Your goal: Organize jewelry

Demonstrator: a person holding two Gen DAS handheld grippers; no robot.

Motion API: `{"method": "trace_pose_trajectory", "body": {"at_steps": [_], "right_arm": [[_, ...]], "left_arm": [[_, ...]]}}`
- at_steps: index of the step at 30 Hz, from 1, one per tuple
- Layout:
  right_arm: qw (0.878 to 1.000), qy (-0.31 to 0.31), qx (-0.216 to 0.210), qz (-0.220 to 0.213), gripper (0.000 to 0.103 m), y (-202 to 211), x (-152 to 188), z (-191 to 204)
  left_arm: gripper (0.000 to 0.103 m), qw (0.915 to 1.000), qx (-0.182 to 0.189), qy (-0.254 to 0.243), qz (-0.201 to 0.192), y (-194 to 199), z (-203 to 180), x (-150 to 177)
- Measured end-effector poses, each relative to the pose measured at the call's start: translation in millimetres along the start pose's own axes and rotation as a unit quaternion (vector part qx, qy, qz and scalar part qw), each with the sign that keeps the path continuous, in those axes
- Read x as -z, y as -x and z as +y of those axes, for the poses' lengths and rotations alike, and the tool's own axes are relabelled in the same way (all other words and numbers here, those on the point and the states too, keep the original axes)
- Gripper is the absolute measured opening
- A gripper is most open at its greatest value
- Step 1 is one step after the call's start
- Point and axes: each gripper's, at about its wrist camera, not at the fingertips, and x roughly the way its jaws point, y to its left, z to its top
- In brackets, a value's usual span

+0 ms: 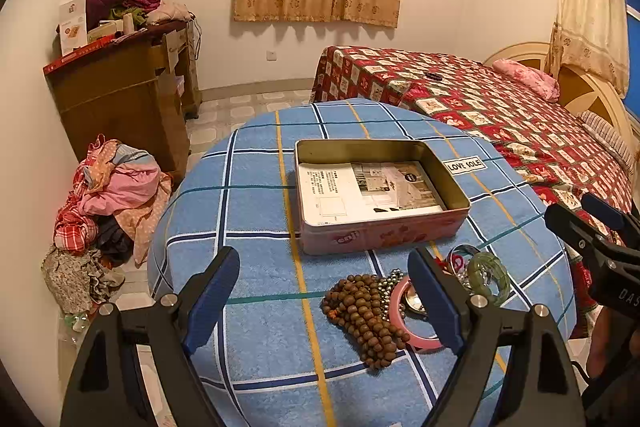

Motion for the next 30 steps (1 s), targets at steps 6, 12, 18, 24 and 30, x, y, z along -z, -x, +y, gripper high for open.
{"method": "trace_pose_trajectory", "body": {"at_steps": [6,12,18,24,30], "right_arm": [[1.0,0.0,0.0,0.001,0.103,-0.9,0.6,1.8],[1.0,0.001,-0.001,0.004,0.103,-1.9,2.1,4.0],[1.0,0.002,-0.003,0.007,0.103,-2.8,3.2,6.2],[1.0,0.001,-0.005,0.009,0.103,-3.6,4.7,6.4],[1.0,0.001,-0.005,0.01,0.103,-4.0,5.3,6.9]], "left_arm": [[0.086,1.0,-0.007,-0.004,0.0,0.0,-1.0,-1.3],[0.086,0.9999,-0.009,-0.006,0.0,0.0,-1.1,-1.5],[0.086,0.9999,-0.012,-0.005,0.001,-0.3,0.3,-0.5],[0.086,0.9999,-0.011,-0.005,0.001,-0.5,0.4,-0.4],[0.086,0.9999,-0.012,-0.006,0.001,-0.5,0.4,-0.3]]}}
